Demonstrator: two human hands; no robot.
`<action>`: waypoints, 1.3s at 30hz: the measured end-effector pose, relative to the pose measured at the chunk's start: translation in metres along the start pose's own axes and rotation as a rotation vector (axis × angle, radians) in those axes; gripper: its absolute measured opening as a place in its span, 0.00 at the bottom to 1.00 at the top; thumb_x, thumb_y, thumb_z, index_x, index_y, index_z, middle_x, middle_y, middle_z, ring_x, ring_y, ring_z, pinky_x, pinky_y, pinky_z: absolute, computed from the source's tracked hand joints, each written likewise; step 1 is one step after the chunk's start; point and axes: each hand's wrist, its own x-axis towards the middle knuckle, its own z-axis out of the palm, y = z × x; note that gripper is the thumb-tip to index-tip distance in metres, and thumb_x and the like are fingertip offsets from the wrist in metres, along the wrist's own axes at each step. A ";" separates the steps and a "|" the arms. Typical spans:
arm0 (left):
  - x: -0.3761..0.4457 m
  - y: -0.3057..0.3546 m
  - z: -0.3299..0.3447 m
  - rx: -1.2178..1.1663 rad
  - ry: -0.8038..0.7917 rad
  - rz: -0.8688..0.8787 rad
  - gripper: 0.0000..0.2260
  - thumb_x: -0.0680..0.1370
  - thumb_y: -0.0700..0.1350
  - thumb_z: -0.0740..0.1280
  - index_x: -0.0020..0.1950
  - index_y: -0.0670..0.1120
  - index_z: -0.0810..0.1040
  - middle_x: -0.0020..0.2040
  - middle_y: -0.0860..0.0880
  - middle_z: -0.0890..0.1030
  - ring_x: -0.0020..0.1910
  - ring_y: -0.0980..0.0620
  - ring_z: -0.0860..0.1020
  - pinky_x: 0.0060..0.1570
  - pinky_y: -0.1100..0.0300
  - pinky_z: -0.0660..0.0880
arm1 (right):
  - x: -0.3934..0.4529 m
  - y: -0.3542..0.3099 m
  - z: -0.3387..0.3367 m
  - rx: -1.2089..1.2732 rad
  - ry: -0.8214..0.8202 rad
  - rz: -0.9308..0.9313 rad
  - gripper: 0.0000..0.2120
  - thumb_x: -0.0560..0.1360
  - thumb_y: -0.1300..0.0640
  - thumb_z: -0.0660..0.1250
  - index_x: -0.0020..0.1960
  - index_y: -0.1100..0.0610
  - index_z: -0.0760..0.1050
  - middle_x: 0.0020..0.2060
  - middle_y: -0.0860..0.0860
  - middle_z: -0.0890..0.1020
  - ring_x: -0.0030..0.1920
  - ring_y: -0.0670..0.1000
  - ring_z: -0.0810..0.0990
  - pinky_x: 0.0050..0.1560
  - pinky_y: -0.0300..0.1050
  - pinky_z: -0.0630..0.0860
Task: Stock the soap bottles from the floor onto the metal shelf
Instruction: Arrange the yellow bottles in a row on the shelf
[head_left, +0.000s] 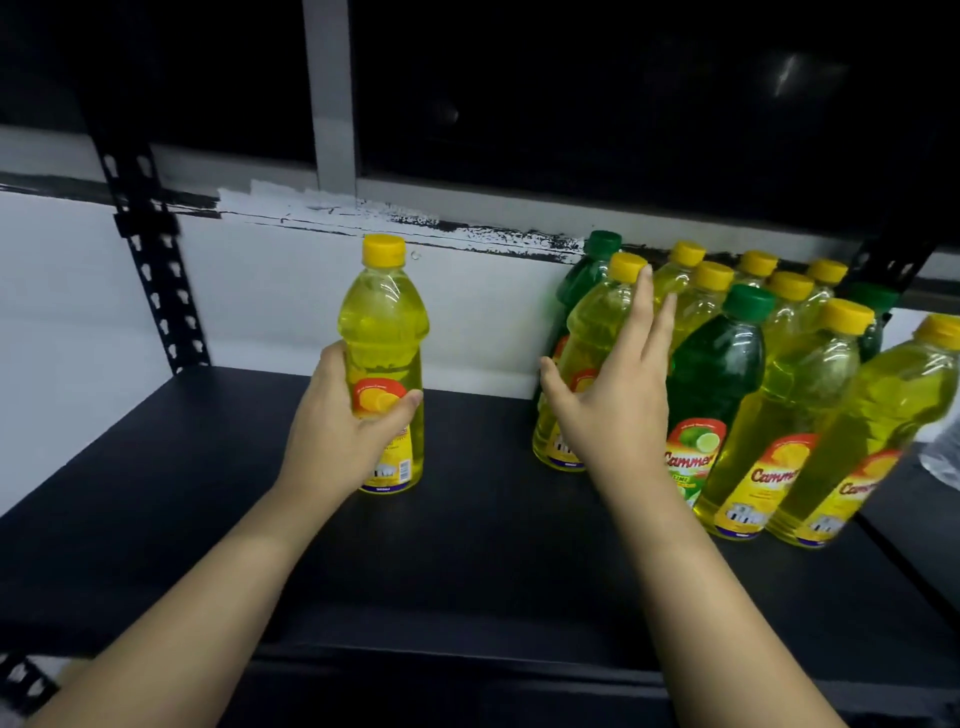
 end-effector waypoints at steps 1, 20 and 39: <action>0.000 0.000 -0.001 -0.017 0.039 -0.015 0.28 0.73 0.54 0.78 0.69 0.55 0.69 0.59 0.53 0.79 0.55 0.55 0.81 0.54 0.51 0.81 | 0.006 -0.002 0.004 -0.079 -0.014 0.029 0.58 0.73 0.44 0.77 0.85 0.49 0.38 0.83 0.63 0.54 0.79 0.67 0.62 0.66 0.65 0.75; 0.010 0.000 -0.052 0.044 0.226 -0.004 0.35 0.74 0.52 0.78 0.73 0.47 0.62 0.59 0.52 0.77 0.55 0.51 0.79 0.54 0.52 0.78 | -0.007 -0.038 0.032 0.184 0.038 -0.082 0.43 0.73 0.40 0.78 0.78 0.60 0.65 0.67 0.58 0.71 0.68 0.58 0.70 0.59 0.43 0.66; 0.021 -0.088 -0.108 0.301 0.338 -0.137 0.36 0.74 0.60 0.76 0.73 0.46 0.64 0.62 0.47 0.75 0.59 0.47 0.77 0.58 0.48 0.78 | -0.041 -0.145 0.134 0.817 -0.178 -0.096 0.43 0.78 0.49 0.76 0.84 0.51 0.55 0.67 0.26 0.59 0.66 0.21 0.62 0.55 0.18 0.65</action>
